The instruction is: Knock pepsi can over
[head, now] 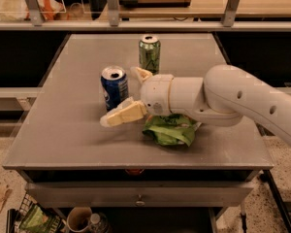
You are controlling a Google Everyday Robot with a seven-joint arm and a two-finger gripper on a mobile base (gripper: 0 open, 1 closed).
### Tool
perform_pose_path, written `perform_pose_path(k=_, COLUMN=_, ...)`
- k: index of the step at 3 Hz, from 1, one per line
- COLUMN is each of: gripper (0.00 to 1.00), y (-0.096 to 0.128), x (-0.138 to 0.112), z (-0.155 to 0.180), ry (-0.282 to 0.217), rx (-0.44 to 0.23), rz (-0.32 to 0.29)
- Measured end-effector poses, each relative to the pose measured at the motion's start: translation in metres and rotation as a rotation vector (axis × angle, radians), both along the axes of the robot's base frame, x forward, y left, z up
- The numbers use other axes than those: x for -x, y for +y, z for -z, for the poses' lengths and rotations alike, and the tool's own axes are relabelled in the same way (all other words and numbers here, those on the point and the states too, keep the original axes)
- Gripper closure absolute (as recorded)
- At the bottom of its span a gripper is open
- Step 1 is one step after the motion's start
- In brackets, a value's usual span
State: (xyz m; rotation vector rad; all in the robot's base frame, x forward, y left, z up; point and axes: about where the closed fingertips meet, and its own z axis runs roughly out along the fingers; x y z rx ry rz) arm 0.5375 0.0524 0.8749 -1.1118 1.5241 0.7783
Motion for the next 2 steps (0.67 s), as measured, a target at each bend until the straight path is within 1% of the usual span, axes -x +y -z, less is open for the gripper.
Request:
perform_pose_path(k=1, gripper=0.0, y=0.0123, x=-0.0045, z=0.0034, ry=0.002, rx=-0.023, rz=-0.002)
perform_pose_path(k=2, gripper=0.18, y=0.021, x=-0.0078, z=-0.0019, ry=-0.014, rx=-0.042, rz=-0.017)
